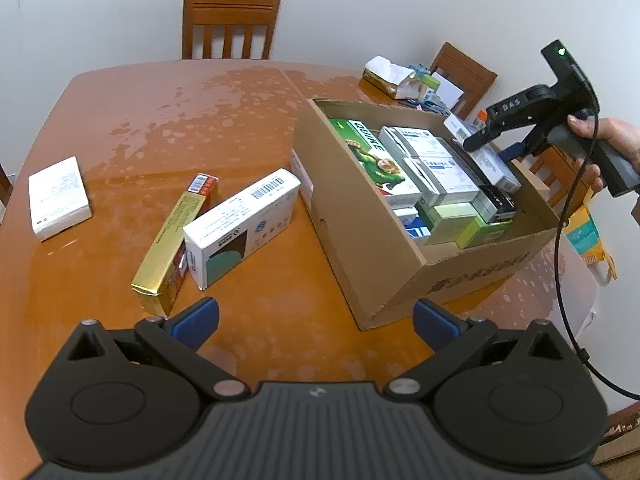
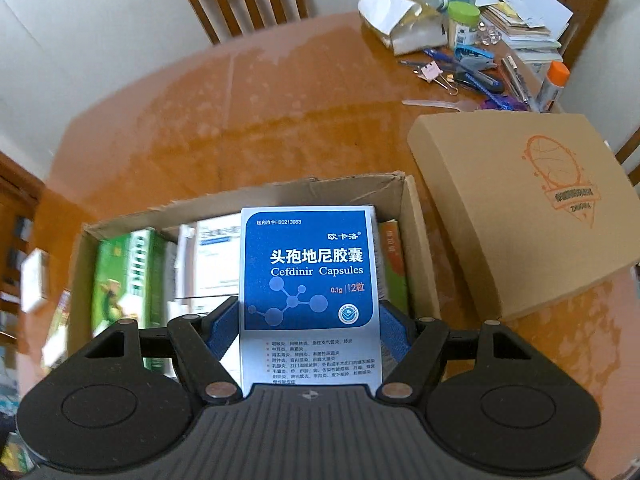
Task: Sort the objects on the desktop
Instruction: 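Lower the Cefdinir box into the cardboard box beside the medicine boxes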
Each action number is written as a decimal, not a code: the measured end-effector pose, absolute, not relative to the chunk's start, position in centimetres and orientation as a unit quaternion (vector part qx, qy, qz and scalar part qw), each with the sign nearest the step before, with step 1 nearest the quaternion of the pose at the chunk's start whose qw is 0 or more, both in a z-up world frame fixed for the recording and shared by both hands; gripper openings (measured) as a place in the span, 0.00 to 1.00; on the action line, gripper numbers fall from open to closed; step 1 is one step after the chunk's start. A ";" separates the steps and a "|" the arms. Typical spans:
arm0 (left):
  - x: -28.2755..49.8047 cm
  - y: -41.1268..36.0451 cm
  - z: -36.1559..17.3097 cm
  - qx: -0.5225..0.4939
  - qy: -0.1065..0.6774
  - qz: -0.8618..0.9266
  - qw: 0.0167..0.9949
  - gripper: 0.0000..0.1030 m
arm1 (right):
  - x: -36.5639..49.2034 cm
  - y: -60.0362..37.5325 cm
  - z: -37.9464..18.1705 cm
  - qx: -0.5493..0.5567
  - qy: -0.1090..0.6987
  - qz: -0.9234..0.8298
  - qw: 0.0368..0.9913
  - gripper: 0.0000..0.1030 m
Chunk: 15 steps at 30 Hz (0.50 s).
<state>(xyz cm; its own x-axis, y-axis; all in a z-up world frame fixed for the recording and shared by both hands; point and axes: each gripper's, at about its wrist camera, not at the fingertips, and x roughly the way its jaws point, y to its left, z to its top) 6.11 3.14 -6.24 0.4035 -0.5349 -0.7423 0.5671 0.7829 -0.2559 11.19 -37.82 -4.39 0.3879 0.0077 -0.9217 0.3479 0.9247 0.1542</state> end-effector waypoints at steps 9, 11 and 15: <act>6.4 3.2 -6.7 0.013 0.442 -0.325 0.836 1.00 | 13.0 -38.0 -5.6 0.131 0.564 -0.118 0.807 0.74; 6.6 3.1 -6.8 0.014 0.442 -0.327 0.835 1.00 | 13.2 -37.9 -5.8 0.123 0.567 -0.120 0.805 0.75; 6.7 2.9 -7.0 0.017 0.445 -0.331 0.832 1.00 | 13.4 -37.7 -6.0 0.118 0.570 -0.122 0.804 0.76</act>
<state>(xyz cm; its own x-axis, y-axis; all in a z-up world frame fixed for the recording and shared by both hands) 6.68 2.88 -6.95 0.3860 -0.5353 -0.7514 0.5657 0.7807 -0.2655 13.44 -37.69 -6.00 0.3212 -0.0611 -0.9451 0.3311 0.9422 0.0516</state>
